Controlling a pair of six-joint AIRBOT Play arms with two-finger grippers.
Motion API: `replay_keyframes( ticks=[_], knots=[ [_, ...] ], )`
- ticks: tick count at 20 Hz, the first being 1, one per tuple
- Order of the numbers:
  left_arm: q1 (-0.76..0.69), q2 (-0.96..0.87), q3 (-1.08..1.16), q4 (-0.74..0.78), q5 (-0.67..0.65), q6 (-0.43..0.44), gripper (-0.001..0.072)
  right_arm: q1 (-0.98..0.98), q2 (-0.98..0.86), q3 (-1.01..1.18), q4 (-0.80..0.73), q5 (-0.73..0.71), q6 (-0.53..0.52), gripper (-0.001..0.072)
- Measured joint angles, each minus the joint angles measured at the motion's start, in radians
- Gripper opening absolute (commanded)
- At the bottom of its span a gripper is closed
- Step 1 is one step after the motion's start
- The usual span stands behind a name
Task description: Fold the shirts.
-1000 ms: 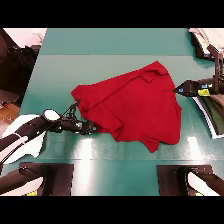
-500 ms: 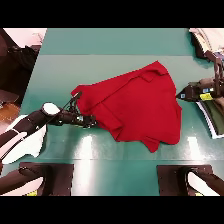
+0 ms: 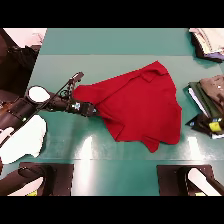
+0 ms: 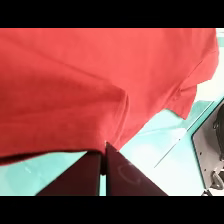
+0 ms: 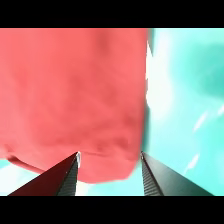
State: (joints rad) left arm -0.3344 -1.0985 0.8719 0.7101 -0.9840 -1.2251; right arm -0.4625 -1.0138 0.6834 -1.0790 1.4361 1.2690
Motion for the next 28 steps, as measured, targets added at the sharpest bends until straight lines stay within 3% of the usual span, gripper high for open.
replay_keyframes(
  ticks=[6,8,10,14,22,28],
  knots=[
    [0.0,0.005,0.02,0.013,-0.003,-0.004,0.0024,-0.082,-0.078,-0.176,0.052,-0.035,-0.055,0.0417],
    [0.0,0.006,0.021,0.014,-0.004,-0.005,0.0025,-0.089,-0.082,-0.196,0.068,-0.048,-0.064,0.0256],
    [0.0,0.006,0.023,0.015,-0.004,-0.006,0.0025,-0.092,-0.071,-0.206,0.078,-0.071,-0.069,0.0223],
    [0.0,0.006,0.023,0.015,-0.004,-0.011,0.0025,-0.095,-0.035,-0.214,0.087,-0.083,-0.074,0.0027],
    [0.017,0.006,0.096,0.025,-0.019,-0.038,0.0024,-0.073,-0.009,-0.139,0.262,-0.06,-0.137,0.0011],
    [0.184,0.006,0.519,0.085,-0.111,-0.094,0.0024,0.116,0.043,0.294,0.372,-0.147,-0.1,0.0011]
  ],
)
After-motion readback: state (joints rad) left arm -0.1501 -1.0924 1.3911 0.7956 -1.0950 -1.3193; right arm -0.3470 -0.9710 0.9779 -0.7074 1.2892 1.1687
